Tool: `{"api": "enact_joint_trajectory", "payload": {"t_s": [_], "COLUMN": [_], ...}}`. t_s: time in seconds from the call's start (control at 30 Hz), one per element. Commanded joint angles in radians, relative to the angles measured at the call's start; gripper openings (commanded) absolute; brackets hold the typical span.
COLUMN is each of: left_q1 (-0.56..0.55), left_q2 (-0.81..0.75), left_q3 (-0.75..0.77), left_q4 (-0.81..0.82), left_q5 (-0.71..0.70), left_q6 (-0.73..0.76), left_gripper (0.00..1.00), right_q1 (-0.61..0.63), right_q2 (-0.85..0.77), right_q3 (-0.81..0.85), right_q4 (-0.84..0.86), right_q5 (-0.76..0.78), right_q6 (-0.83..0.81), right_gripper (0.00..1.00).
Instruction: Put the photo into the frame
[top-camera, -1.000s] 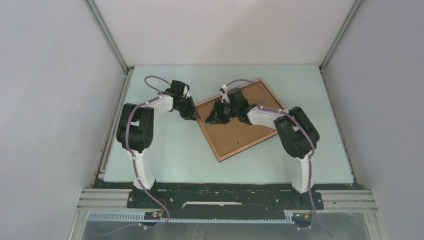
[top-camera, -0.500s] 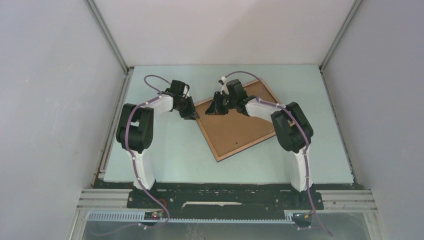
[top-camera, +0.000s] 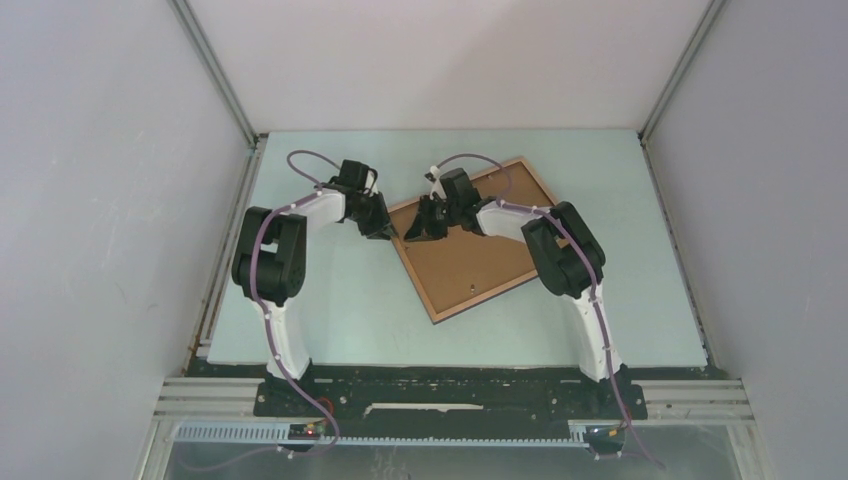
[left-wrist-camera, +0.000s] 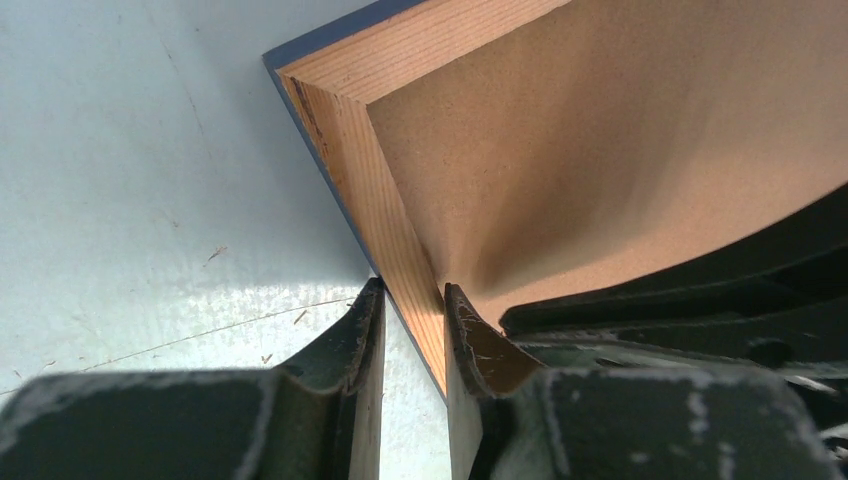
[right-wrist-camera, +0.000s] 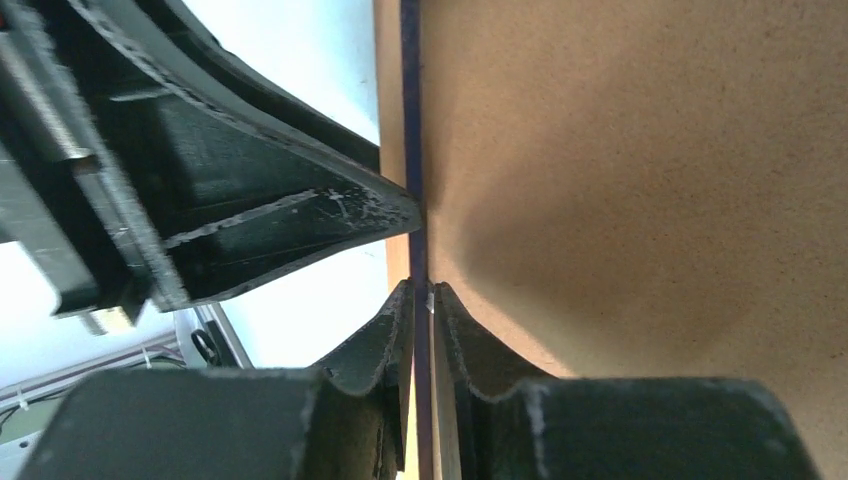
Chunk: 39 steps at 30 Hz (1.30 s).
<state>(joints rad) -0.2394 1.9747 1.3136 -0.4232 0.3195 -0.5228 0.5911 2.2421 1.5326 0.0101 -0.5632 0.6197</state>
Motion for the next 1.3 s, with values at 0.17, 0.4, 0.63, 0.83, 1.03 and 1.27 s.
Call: {"api": "enact_joint_trajectory", "payload": {"t_s": [0.17,0.4,0.63,0.83,1.03,1.27], "left_q1": [0.009,0.008,0.009,0.009,0.010,0.010], "left_q2": [-0.023,-0.025,-0.026,-0.027,-0.026,-0.028], "left_q3": [0.053,0.053,0.055,0.055,0.055,0.055], "left_q4": [0.012,0.012,0.011,0.008,0.008,0.007], "left_q5": [0.029,0.029,0.026,0.023,0.026,0.025], "left_q6": [0.021,0.021,0.021,0.021,0.021,0.021], "left_gripper": [0.02,0.01,0.01,0.01,0.01,0.01], "right_q1": [0.012,0.013,0.005,-0.004,-0.013,-0.010], "right_q2": [0.057,0.063,0.063,0.056,0.060,0.102], "right_q3": [0.076,0.071,0.025,0.004,0.008,0.093], "right_q4": [-0.032,-0.034,0.059,0.080,0.093,0.000], "right_q5": [-0.039,-0.062,-0.150,-0.150,-0.152,-0.115], "right_q6": [0.014,0.020,0.054,0.070,0.077,0.047], "right_gripper": [0.20,0.20,0.19,0.20,0.20,0.22]}}
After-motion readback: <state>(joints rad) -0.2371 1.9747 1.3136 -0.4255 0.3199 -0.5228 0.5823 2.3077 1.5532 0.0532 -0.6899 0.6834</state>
